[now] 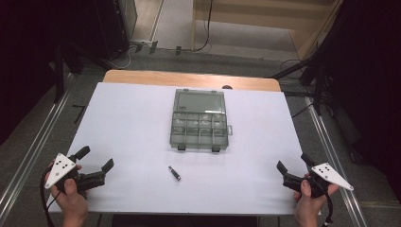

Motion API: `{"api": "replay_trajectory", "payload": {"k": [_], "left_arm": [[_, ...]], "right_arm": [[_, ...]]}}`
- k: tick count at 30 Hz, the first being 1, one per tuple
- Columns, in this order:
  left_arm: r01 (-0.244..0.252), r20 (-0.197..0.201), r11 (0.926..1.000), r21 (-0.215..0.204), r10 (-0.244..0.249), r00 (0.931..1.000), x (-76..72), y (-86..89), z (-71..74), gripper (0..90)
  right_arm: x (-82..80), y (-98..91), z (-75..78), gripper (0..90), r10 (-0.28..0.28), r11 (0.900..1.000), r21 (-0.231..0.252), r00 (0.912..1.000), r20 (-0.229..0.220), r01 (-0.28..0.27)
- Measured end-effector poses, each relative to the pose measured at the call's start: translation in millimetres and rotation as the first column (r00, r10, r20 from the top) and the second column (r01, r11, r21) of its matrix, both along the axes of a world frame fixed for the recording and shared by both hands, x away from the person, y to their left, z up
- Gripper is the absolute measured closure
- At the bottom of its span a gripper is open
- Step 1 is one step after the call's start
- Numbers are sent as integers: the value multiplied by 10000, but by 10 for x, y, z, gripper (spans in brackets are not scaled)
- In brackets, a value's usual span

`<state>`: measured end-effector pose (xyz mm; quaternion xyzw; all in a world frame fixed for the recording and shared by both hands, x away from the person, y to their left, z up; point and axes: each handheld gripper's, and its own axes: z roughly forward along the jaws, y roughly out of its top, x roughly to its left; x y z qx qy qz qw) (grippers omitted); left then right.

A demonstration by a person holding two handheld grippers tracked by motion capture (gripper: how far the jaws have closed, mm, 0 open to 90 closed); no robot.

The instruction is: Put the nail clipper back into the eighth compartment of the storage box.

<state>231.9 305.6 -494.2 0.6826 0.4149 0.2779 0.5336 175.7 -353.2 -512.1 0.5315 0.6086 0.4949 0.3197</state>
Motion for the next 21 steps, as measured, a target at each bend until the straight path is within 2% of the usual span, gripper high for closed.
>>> {"api": "replay_trajectory", "payload": {"k": [8, 21], "left_arm": [[17, -7, 10000, 51, -17, 10000, 2, -10, -20, 21], [141, 29, 9998, 117, -141, 9999, 2, -23, -30, 21]], "right_arm": [[-12, 58, 62, 0, 122, 9998, -132, 9999, 90, -120], [19, 240, 203, 0, 776, 9964, -342, 9969, -118, -780]]}}
